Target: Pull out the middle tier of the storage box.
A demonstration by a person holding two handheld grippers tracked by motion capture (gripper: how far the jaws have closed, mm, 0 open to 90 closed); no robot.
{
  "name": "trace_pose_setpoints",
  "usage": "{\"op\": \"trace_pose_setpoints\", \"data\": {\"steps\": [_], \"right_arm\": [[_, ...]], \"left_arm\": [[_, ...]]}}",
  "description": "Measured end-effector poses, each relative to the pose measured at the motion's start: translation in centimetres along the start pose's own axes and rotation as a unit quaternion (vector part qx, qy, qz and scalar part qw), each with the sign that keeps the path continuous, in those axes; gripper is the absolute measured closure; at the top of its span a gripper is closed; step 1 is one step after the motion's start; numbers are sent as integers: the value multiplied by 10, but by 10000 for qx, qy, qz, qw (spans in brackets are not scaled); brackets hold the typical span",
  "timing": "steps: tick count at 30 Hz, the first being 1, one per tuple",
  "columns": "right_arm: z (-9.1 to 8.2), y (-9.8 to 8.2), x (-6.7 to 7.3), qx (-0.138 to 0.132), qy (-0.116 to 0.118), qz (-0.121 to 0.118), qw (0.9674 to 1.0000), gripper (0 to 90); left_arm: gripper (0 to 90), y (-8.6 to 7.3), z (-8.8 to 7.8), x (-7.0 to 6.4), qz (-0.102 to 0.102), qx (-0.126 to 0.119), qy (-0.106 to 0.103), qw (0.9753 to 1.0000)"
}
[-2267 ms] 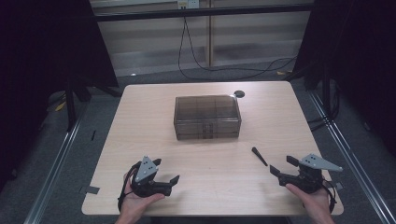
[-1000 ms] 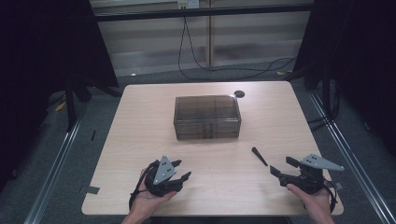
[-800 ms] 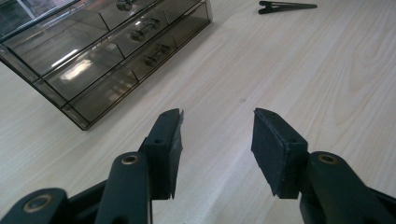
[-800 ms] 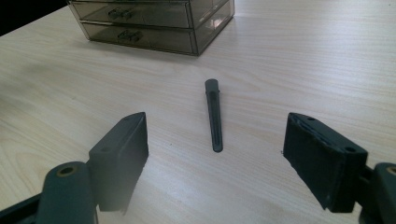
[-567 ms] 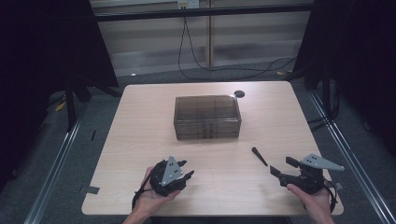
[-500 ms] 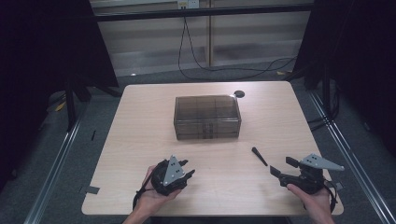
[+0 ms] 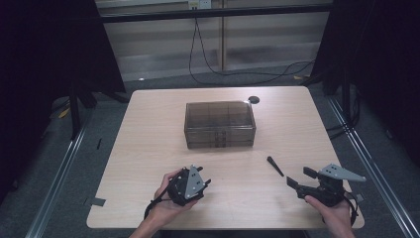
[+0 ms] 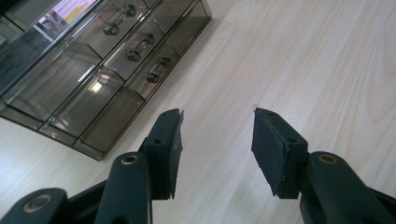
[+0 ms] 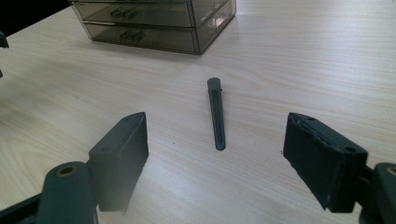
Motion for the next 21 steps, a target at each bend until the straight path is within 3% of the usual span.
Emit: {"op": "trace_pose_setpoints", "data": {"steps": [13, 16, 21], "right_arm": [[0, 0, 0, 35, 14, -1, 10000, 218], [0, 0, 1, 32, 19, -1, 10000, 217], [-1, 0, 0, 36, 24, 7, 10000, 216]], "left_arm": [[551, 8, 12, 0, 438, 157, 169, 9988], [483, 8, 15, 0, 564, 255, 245, 9978], [485, 12, 18, 0, 695, 317, 278, 9967]]}}
Point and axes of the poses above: each handheld gripper's, and its own axes: z roughly forward along the jaws, y roughly out of its top, x roughly to its left, the point moved 3 cm from there along z, roughly forward along the jaws, and after that the axes turned 12 degrees about z, right-handed, at the moved point
